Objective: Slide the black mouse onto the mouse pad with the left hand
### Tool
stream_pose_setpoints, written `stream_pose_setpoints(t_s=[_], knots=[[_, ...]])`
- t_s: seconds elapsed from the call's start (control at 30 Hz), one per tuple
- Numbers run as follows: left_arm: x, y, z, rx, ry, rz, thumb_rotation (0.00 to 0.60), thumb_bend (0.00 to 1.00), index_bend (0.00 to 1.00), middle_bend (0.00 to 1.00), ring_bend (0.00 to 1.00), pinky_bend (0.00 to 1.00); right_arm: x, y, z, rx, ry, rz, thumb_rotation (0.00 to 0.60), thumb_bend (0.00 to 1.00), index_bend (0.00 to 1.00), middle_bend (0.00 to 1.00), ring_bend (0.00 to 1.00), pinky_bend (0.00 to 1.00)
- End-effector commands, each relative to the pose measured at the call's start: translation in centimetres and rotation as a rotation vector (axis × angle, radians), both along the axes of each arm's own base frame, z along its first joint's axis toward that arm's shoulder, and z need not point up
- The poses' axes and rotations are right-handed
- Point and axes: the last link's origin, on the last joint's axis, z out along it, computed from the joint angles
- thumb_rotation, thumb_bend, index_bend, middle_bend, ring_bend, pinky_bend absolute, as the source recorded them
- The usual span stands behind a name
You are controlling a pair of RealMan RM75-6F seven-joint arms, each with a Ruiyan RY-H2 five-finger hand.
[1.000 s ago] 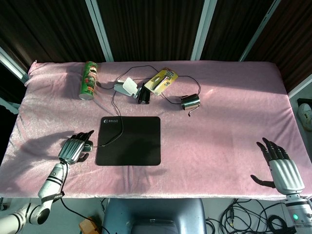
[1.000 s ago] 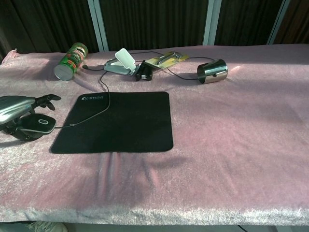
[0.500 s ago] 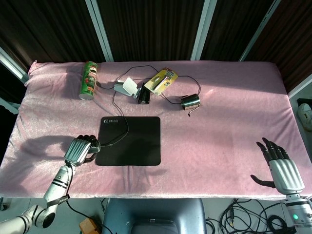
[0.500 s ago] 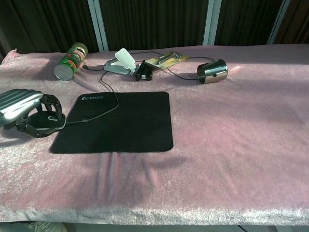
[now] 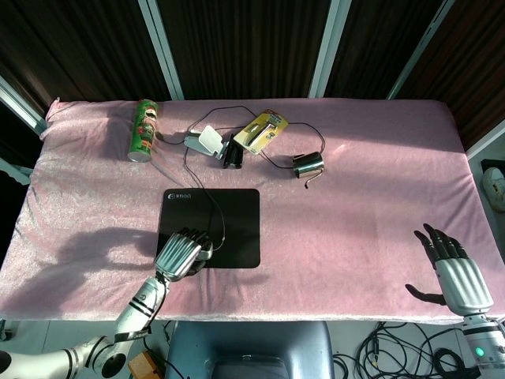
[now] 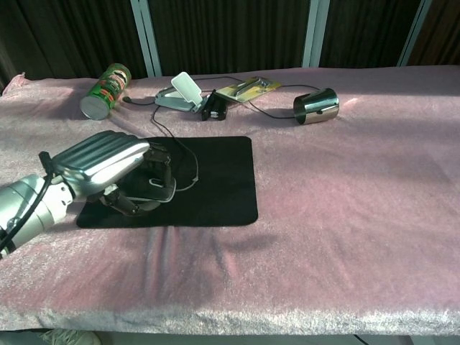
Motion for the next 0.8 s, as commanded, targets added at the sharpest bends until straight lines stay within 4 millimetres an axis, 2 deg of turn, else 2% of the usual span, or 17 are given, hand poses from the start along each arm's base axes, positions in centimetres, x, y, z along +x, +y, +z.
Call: stream_pose_setpoints(t_s=[0.03,0.13,0.3,0.4,0.7,0.8], knots=[[2.0,-0.4,-2.3,-0.041,0.001,-0.015,0.600,0.43,0.51,0.74,0.63,0.75,0.0,0.0,0.0,0.006,0.000,0.002,0.600,0.29,0.06,0.07,0.11,0.25],[2.3,-0.4,-2.7,-0.044,0.004,-0.015,0.600,0.43,0.51,0.74,0.63,0.75,0.0,0.0,0.0,0.007,0.000,0.002,0.600,0.29,0.06,0.07,0.11,0.25],[3.0,-0.5,-5.0,-0.050,0.035,-0.032,0.600,0.42,0.51,0.74,0.63,0.75,0.0,0.1,0.0,0.020,0.000,0.007,0.600,0.29,0.06,0.07,0.11,0.25],[3.3,-0.2,-5.6,-0.028,0.025,-0.029,0.600,0.42,0.51,0.74,0.63,0.75,0.0,0.0,0.0,0.025,0.000,0.007,0.600,0.29,0.06,0.07,0.11,0.25],[3.7,0.4,-6.0,-0.001,0.046,-0.030,0.600,0.42,0.51,0.73,0.62,0.74,0.0,0.0,0.0,0.027,0.002,0.009,0.600,0.30,0.06,0.07,0.11,0.25],[3.3,0.5,-5.7,0.006,0.068,-0.032,0.600,0.41,0.46,0.65,0.57,0.73,0.0,0.0,0.0,0.027,0.002,0.008,0.600,0.30,0.06,0.07,0.11,0.25]])
